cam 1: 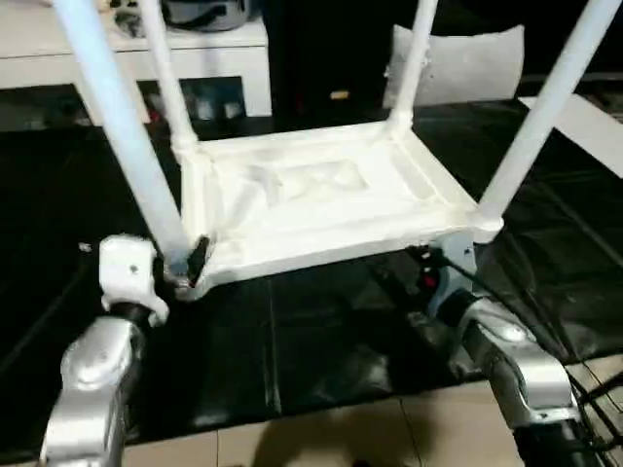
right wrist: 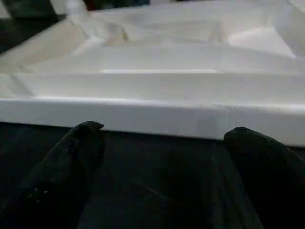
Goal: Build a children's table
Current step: Rotate table base
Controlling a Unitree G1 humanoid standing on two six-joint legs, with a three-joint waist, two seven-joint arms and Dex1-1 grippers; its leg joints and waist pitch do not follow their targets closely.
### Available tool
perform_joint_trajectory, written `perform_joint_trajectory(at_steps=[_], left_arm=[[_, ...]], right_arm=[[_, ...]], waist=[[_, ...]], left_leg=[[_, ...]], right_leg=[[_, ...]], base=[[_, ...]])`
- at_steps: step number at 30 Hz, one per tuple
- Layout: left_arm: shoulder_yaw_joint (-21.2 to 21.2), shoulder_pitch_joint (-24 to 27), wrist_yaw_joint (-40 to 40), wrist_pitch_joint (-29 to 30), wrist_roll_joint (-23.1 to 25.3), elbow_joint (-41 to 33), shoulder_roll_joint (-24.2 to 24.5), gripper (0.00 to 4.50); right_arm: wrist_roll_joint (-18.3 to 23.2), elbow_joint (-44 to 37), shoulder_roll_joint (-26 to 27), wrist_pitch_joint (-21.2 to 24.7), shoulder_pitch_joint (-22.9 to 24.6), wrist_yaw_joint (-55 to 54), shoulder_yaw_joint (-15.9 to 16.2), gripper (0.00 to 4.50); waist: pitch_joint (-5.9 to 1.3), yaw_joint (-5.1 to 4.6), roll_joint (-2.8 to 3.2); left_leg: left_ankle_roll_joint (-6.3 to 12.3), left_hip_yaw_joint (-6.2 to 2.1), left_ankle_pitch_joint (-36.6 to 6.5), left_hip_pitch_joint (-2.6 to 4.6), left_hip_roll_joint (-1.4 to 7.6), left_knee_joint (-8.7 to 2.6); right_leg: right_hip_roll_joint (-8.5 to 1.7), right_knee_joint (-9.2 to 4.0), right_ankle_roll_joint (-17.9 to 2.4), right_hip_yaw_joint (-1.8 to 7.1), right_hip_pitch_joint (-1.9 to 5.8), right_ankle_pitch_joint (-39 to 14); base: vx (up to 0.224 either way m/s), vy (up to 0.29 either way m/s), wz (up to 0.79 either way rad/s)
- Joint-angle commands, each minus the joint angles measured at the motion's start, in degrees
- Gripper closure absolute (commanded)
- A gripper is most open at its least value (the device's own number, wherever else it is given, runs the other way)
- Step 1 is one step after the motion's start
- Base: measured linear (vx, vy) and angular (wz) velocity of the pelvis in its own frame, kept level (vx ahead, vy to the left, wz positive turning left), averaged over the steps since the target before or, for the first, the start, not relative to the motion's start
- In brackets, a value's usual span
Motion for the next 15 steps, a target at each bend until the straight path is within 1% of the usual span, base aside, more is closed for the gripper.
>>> perform_joint_trajectory(at_steps=[1,3,4,5,6,7,8,9,10,11,12,13,14,15], left_arm=[[0.39,-3.75,-3.54,-1.11,-2.31,4.58,0.75,0.05],[0.24,-6.37,-6.12,-1.50,-3.38,7.55,1.40,0.05],[-0.01,-7.94,-7.68,-1.81,-3.57,9.46,1.94,0.05],[-0.14,-8.28,-8.47,-1.95,-3.79,9.85,2.18,0.05],[-0.36,-8.90,-9.89,-2.19,-4.19,10.56,2.61,0.05],[-0.60,-9.81,-13.44,-1.59,-6.12,10.99,3.38,0.05],[-1.11,-10.30,-18.65,0.11,-9.11,10.58,4.72,0.05],[-1.35,-10.32,-20.52,0.90,-10.18,10.22,5.26,0.05],[-2.21,-9.67,-24.32,2.36,-11.77,8.91,6.66,0.05],[-3.11,-9.17,-27.52,3.31,-12.82,8.12,7.99,0.05],[-3.52,-8.91,-28.85,3.71,-13.22,7.76,8.56,0.05],[-5.22,-7.55,-34.88,7.08,-15.82,5.61,11.33,0.05],[-5.58,-7.29,-36.08,8.06,-16.54,5.06,11.88,0.05],[-6.02,-7.01,-37.07,8.90,-17.12,4.39,12.36,0.05]], right_arm=[[-2.26,3.60,-0.48,-0.45,-2.17,-2.76,-0.91,0.00],[-2.91,5.67,-0.59,-0.25,-3.08,-4.33,-1.83,0.00],[-3.12,6.72,-0.63,0.03,-3.70,-5.00,-2.46,0.00],[-3.15,6.93,-0.72,0.19,-3.85,-5.11,-2.59,0.00],[-3.21,7.31,-0.88,0.50,-4.14,-5.31,-2.84,0.00],[-3.60,8.60,-1.39,1.25,-4.91,-6.01,-3.20,0.00],[-4.30,10.70,-2.12,1.46,-5.96,-6.69,-3.39,0.00],[-4.58,11.57,-2.38,1.34,-6.36,-6.84,-3.39,0.00],[-4.76,13.44,-2.71,0.70,-7.15,-6.90,-3.58,0.00],[-4.78,15.57,-2.86,-0.16,-8.08,-6.73,-3.90,0.00],[-4.74,16.52,-2.88,-0.64,-8.49,-6.61,-4.07,0.00],[-4.98,21.50,-3.04,-3.74,-10.59,-5.35,-4.23,0.00],[-5.18,22.63,-3.13,-4.56,-11.06,-4.95,-4.10,0.00],[-5.49,23.70,-3.23,-5.20,-11.55,-4.56,-3.83,0.00]], waist=[[-3.28,0.30,0.43],[-3.40,0.33,0.31],[-3.43,0.49,0.44],[-3.63,0.60,0.44],[-3.62,0.60,0.26],[-3.60,0.68,0.37],[-3.62,0.67,0.19],[-3.69,0.68,0.29],[-3.58,0.64,0.40],[-3.50,0.60,0.29],[-3.50,0.59,-0.14],[-3.36,0.55,-0.04],[-3.35,0.45,-0.14],[-3.31,0.49,-0.06]], left_leg=[[2.59,0.11,-10.27,-0.69,1.38,-5.05],[2.62,0.19,-8.12,-1.04,1.31,-4.97],[2.88,0.35,-6.59,-0.84,1.40,-4.83],[2.96,0.34,-5.27,-0.89,1.48,-4.76],[3.20,0.39,-4.48,-0.97,1.53,-4.75],[3.71,0.58,-3.43,-0.79,1.65,-4.70],[3.75,0.66,-3.19,-0.76,1.63,-4.69],[3.51,0.66,-3.11,-0.72,1.61,-4.72],[3.25,0.75,-3.60,-0.60,1.69,-4.78],[3.09,0.90,-4.81,-0.54,1.70,-4.82],[3.21,1.08,-5.21,-0.42,1.77,-4.84],[3.07,1.09,-6.27,-0.39,1.90,-5.00],[2.91,1.11,-6.54,-0.35,1.96,-5.03],[2.87,1.22,-6.86,-0.28,1.95,-5.02]], right_leg=[[-3.21,-4.58,-3.51,3.38,2.93,-21.04],[-3.15,-3.93,-4.97,3.51,3.24,-18.18],[-3.18,-3.78,-6.12,3.67,3.11,-15.93],[-3.23,-3.09,-7.24,3.69,3.46,-13.61],[-3.28,-3.05,-7.57,3.73,3.58,-12.69],[-3.43,-2.81,-8.47,3.85,3.60,-11.61],[-3.46,-2.80,-8.72,3.85,3.59,-11.82],[-3.53,-2.54,-9.20,3.87,3.61,-12.00],[-3.36,-2.60,-9.62,3.90,3.42,-12.27],[-3.49,-2.62,-9.92,3.94,3.47,-13.20],[-3.56,-2.78,-9.87,4.03,3.37,-13.80],[-3.69,-2.65,-10.13,4.05,3.27,-15.78],[-3.69,-2.54,-10.31,4.08,3.25,-15.98],[-3.70,-2.59,-10.51,4.11,3.17,-16.18]], base=[[0.000,0.000,0.00],[0.000,0.000,0.00],[0.000,0.000,0.00],[0.000,0.000,0.00],[0.000,0.000,0.00],[0.000,0.000,0.00],[0.000,0.000,0.00],[0.000,0.000,0.00],[0.000,0.000,0.00],[0.000,0.000,0.00],[0.000,0.000,0.00],[0.000,0.000,0.00],[0.000,0.000,0.00],[0.000,0.000,0.00]])
